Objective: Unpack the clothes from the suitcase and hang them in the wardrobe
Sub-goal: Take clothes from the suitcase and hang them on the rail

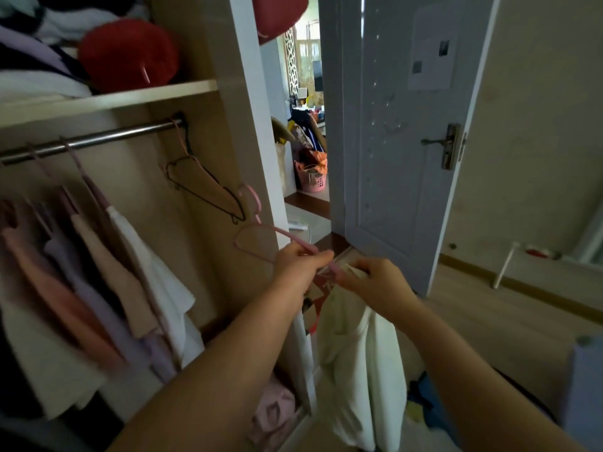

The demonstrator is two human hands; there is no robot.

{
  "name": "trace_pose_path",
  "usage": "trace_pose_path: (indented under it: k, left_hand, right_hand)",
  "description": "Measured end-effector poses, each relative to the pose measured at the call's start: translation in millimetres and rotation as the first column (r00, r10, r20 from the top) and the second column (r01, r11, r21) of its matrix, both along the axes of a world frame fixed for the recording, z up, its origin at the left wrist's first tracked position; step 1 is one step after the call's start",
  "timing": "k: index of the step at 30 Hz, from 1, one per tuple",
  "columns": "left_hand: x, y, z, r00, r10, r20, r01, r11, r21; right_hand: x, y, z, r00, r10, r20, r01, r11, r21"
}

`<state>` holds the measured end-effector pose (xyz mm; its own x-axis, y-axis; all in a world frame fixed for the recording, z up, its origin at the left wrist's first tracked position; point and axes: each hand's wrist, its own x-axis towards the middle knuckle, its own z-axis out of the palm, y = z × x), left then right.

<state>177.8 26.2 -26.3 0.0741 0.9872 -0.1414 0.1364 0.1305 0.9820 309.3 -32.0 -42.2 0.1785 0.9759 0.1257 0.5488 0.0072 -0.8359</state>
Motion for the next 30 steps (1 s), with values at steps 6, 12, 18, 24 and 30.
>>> trace_pose_path:
  k: [6,12,18,24,30]
  left_hand:
    - [30.8,-34.2,-15.2,0.990,-0.124,-0.073,0.125,0.992,0.008]
    - [24.1,-40.3,-41.2,0.934,0.191,-0.303,-0.114,0.960,0.255]
    - [11.3,-24.1,-51.1,0.668,0.340,-0.662,0.083,0.850,0.520]
    - [21.4,-24.5,-40.3,0.784,-0.240,-0.573,0.400,0.901,0.170]
    - [28.9,-28.0,-33.5,0.835,-0.399,-0.380,0.467,0.878,0.103]
  right_hand:
    - [32.9,-38.5,-16.2,0.983,-0.076,0.168,0.074,0.997,0.017]
    - [95.4,-77.3,-30.9,0.976,-0.105,0.190,0.114,0.993,-0.040]
    - [136.1,-108.7,-39.2,0.999,-0.053,0.000,0.053,0.996,-0.077]
    - [163.8,-113.2,-43.8,0.995,-0.083,0.046,0.088,0.989,-0.115]
    - [173.4,-109.8,-49.1,0.929,-0.371,-0.009,0.370,0.926,-0.071]
